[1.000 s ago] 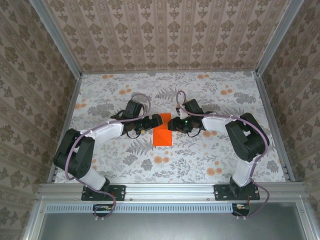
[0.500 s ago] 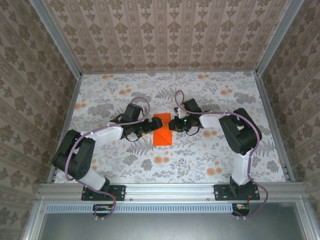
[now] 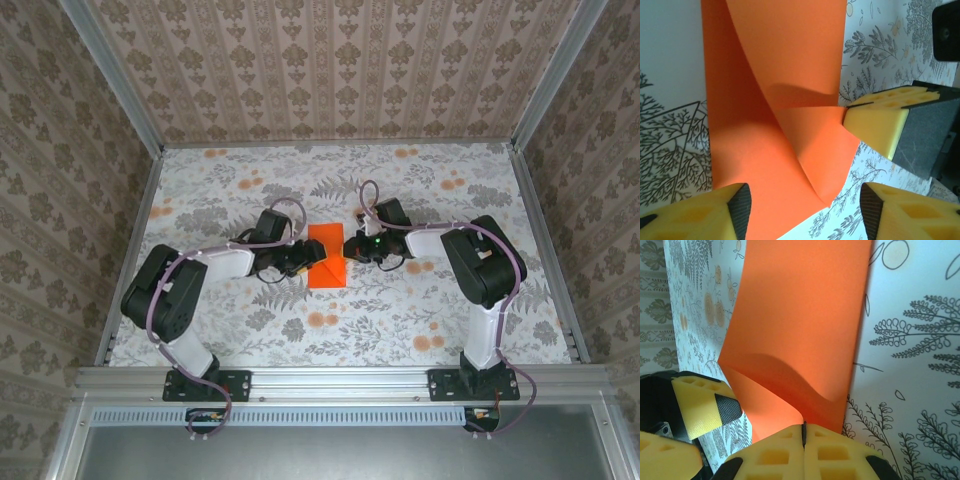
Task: Fold a paper plane with a square sheet of paper (pick it up from the middle)
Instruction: Turn over the paper at the center of the table.
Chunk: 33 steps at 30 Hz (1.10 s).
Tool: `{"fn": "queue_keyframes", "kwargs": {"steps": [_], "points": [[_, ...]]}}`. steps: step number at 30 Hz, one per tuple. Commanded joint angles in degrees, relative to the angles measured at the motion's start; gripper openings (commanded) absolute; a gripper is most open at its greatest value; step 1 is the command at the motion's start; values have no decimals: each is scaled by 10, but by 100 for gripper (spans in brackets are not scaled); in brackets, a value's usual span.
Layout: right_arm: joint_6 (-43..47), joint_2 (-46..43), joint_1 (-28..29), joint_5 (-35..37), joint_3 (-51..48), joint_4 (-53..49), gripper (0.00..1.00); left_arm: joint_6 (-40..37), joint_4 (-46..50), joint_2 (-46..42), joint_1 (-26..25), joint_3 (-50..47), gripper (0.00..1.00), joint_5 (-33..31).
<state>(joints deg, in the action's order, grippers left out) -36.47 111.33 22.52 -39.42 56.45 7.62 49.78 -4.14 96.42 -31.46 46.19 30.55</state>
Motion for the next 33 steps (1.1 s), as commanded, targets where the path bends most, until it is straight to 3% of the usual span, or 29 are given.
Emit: {"fn": "queue_keyframes", "kwargs": {"steps": [1, 12, 18, 21, 26, 30, 33], "points": [[-6, -11, -4, -11, -7, 11, 7, -9, -13, 20, -2, 30, 56, 22], [-3, -12, -7, -14, -7, 3, 7, -39, -3, 77, 10, 70, 44, 50], [-4, -17, -8, -16, -6, 1, 11, -42, -18, 96, 11, 76, 31, 59], [-5, -32, -9, -12, -5, -10, 22, -45, -22, 104, 11, 83, 24, 78], [28, -115, -10, 66, -18, -81, 52, -61, -4, 102, 11, 92, 9, 67], [61, -197, -11, 151, -30, -141, 63, -97, 45, 75, 12, 102, 5, 35], [68, -250, -13, 215, -42, -170, 70, -141, 138, 36, 11, 125, 4, -3]]}}
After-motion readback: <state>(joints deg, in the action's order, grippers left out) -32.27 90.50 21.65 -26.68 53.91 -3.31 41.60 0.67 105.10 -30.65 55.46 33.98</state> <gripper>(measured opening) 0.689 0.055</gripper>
